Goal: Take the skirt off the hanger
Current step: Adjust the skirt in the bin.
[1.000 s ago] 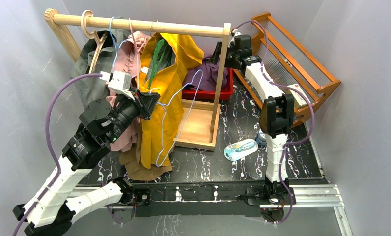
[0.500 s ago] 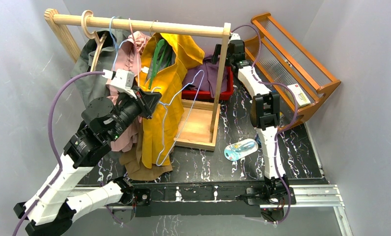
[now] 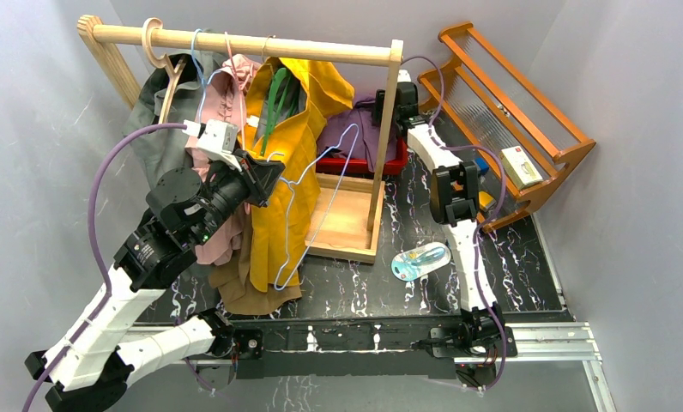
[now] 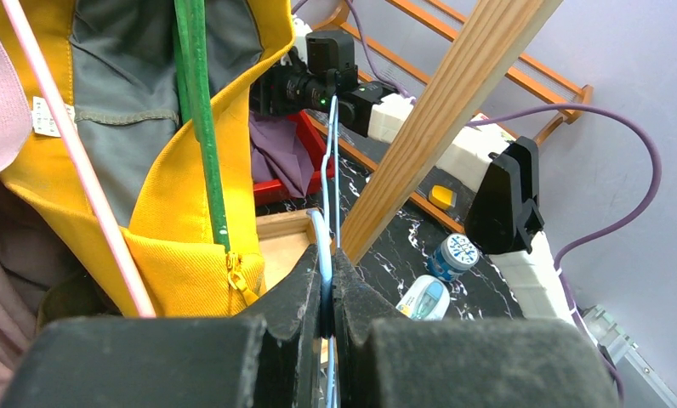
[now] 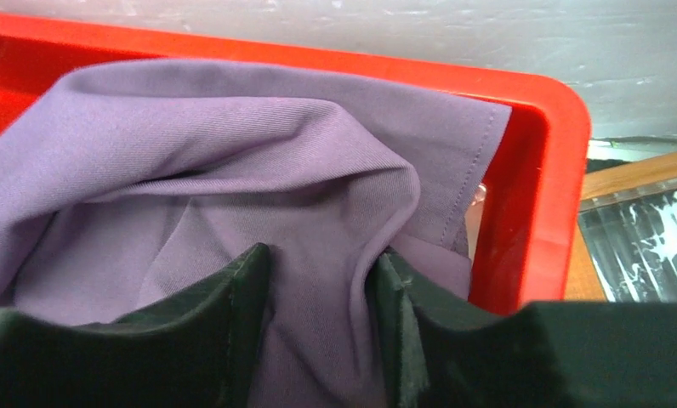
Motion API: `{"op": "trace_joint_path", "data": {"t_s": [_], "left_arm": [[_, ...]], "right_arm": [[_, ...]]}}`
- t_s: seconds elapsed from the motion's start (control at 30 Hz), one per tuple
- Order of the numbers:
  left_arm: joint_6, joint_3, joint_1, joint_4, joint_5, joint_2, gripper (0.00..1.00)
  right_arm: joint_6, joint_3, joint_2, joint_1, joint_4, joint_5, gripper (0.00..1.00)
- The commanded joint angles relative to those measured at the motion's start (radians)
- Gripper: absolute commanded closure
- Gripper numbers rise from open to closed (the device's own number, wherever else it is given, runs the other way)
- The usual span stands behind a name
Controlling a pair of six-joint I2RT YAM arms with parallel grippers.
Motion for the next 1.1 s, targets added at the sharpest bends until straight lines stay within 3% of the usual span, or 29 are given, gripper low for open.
{"op": "trace_joint_path", "data": {"t_s": [0.0, 0.07, 0.1, 0.17, 0.4, 0.8, 0.97, 1.07], "left_arm": [[-0.019, 0.026, 0.001, 0.000, 0.005, 0.002, 1.00], [-0.027, 0.027, 0.000, 0.000, 0.011, 0.002, 1.00], [-0.033, 0.027, 0.001, 0.000, 0.014, 0.001, 1.00], [-0.040, 0.026, 0.000, 0.002, 0.017, 0.002, 1.00], [-0.025, 0.037, 0.000, -0.001, -0.016, -0.022, 1.00], [-0.036, 0.045, 0.001, -0.006, -0.001, -0.007, 1.00], [-0.027, 0.045, 0.000, 0.006, 0.008, 0.007, 1.00], [-0.025, 0.049, 0.000, 0.010, 0.007, 0.012, 1.00]], "right_arm": [[-0.023, 0.052, -0.008, 0.014, 0.049, -0.027, 0.55], [-0.011, 0.034, -0.052, 0.018, 0.045, -0.033, 0.72], [-0.002, 0.019, -0.080, 0.019, 0.049, -0.048, 0.76], [0.008, 0.010, -0.133, 0.019, 0.036, -0.103, 0.78], [0.065, -0.102, -0.303, 0.019, -0.040, -0.305, 1.00], [0.228, -0.413, -0.460, 0.028, -0.020, -0.553, 1.00], [0.185, -0.509, -0.484, 0.029, -0.047, -0.468, 1.00], [0.108, -0.453, -0.424, 0.029, -0.162, -0.375, 1.00]]}}
